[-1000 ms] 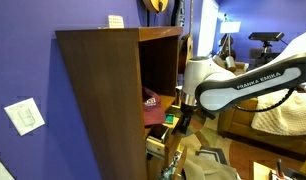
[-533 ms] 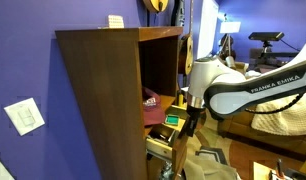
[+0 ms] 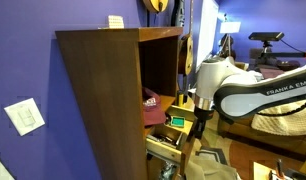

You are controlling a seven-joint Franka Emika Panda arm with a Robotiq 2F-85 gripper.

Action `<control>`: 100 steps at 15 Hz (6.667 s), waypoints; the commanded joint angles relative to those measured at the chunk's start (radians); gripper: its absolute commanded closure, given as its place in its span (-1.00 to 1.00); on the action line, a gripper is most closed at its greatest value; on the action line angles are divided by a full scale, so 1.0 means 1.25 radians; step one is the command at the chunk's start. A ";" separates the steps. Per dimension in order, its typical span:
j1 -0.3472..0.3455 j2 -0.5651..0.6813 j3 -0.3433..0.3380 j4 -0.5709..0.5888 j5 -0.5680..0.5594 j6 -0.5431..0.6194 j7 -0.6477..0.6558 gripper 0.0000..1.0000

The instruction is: Pull open the top drawer on the chest of drawers, put the maroon cap into the drawer, push the top drawer closed

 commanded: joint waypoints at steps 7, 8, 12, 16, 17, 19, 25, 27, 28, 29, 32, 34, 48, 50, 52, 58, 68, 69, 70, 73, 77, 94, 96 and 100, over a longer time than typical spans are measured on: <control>-0.025 -0.113 0.007 -0.010 -0.088 -0.155 0.004 -0.94; -0.029 -0.131 0.009 -0.001 -0.104 -0.171 0.003 -0.99; -0.044 -0.174 0.009 0.050 -0.153 -0.181 0.016 -1.00; -0.047 -0.134 0.017 0.136 -0.146 -0.119 0.070 -1.00; -0.049 -0.117 0.021 0.155 -0.143 -0.104 0.088 -1.00; -0.050 -0.075 0.029 0.187 -0.138 -0.054 0.128 -1.00; -0.052 0.054 0.054 0.241 -0.123 0.132 0.255 -1.00; -0.050 0.090 0.057 0.258 -0.110 0.175 0.292 -1.00; -0.047 0.105 0.057 0.264 -0.101 0.196 0.305 -1.00; -0.047 0.118 0.058 0.270 -0.094 0.216 0.324 -1.00; -0.042 0.147 0.056 0.281 -0.061 0.285 0.359 -1.00; -0.038 0.168 0.058 0.288 -0.038 0.315 0.370 -1.00; -0.025 0.275 0.065 0.334 0.003 0.369 0.397 -0.04; -0.026 0.273 0.063 0.337 -0.006 0.351 0.396 0.28; -0.029 0.257 0.060 0.330 -0.014 0.321 0.394 0.58; -0.043 0.178 0.046 0.301 -0.029 0.159 0.380 1.00; -0.069 0.098 0.040 0.248 -0.094 -0.113 0.368 0.99; -0.069 0.100 0.040 0.243 -0.093 -0.128 0.370 0.99; -0.070 0.100 0.041 0.240 -0.094 -0.140 0.373 0.99; -0.072 0.102 0.036 0.222 -0.085 -0.140 0.381 0.99; -0.071 0.115 0.031 0.208 -0.065 -0.152 0.383 0.99; -0.060 0.076 0.029 0.154 -0.089 -0.268 0.229 0.99; -0.066 0.068 0.025 0.158 -0.081 -0.262 0.255 0.99; -0.083 0.074 0.011 0.174 -0.038 -0.236 0.346 0.99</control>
